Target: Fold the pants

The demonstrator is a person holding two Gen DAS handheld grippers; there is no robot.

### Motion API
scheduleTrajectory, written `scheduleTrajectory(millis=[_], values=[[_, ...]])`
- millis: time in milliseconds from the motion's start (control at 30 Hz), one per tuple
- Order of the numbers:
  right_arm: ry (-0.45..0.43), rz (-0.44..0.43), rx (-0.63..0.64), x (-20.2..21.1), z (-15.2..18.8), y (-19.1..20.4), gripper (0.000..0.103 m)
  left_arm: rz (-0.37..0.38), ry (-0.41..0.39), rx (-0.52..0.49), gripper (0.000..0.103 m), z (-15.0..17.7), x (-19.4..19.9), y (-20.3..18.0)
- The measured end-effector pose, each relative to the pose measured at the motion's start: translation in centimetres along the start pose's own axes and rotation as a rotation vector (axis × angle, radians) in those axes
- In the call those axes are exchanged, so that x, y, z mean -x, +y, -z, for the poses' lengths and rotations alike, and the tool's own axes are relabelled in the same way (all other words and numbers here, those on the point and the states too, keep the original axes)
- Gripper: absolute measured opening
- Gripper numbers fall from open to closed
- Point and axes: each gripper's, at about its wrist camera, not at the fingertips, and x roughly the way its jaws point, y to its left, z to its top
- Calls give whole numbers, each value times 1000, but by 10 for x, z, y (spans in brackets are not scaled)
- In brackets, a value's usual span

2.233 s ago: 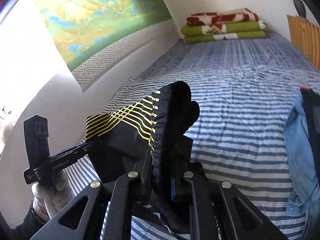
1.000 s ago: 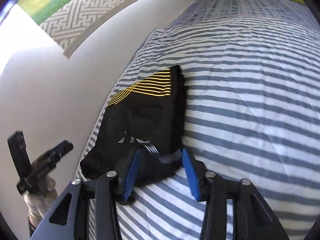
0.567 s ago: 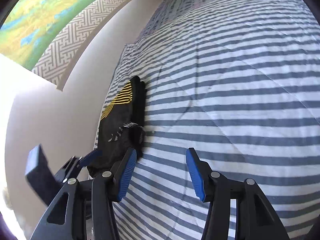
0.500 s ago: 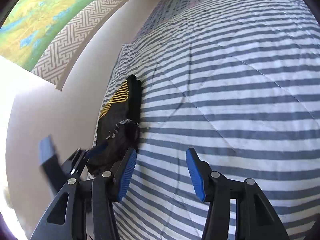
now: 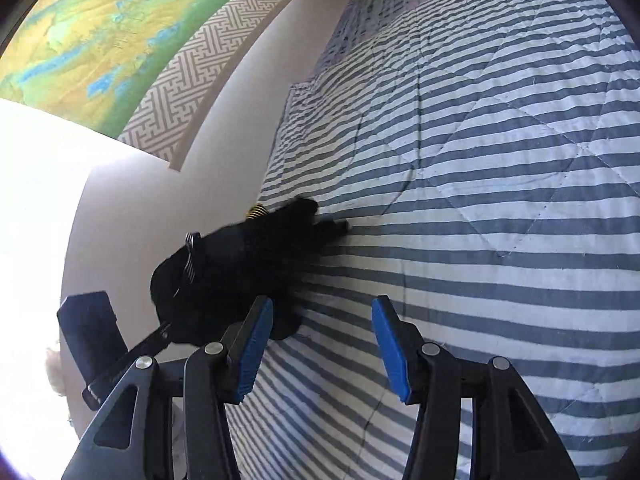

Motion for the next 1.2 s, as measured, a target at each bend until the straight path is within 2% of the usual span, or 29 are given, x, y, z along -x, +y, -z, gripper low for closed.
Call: scheduleTrajectory(millis=[167, 233, 333, 567, 700, 767, 833, 933, 1033, 1133, 1200], values=[[-13, 25, 119, 62, 33, 25, 48, 81, 64, -27, 9, 53, 35, -69], [-21, 56, 173, 100, 58, 24, 48, 115, 79, -17, 8, 66, 47, -96], [-40, 90, 210, 154, 100, 11, 48, 146, 80, -50, 8, 76, 69, -151], [-143, 55, 230, 287, 192, -17, 48, 265, 43, -99, 9, 91, 131, -275], [-206, 56, 264, 346, 220, -16, 49, 362, 34, -115, 9, 103, 159, -331], [-246, 67, 265, 367, 227, -15, 50, 414, 36, -77, 9, 109, 170, -345], [-268, 90, 266, 374, 226, -15, 51, 420, 36, -33, 9, 114, 166, -343], [-249, 133, 249, 357, 217, -24, 51, 374, 96, 109, 9, 124, 124, -304], [-187, 189, 246, 327, 210, -39, 51, 278, 178, 227, 9, 142, 68, -245], [-80, 236, 247, 282, 201, -55, 51, 138, 269, 310, 9, 171, 14, -178], [-16, 261, 264, 255, 197, -63, 51, 68, 315, 347, 14, 189, -7, -144]])
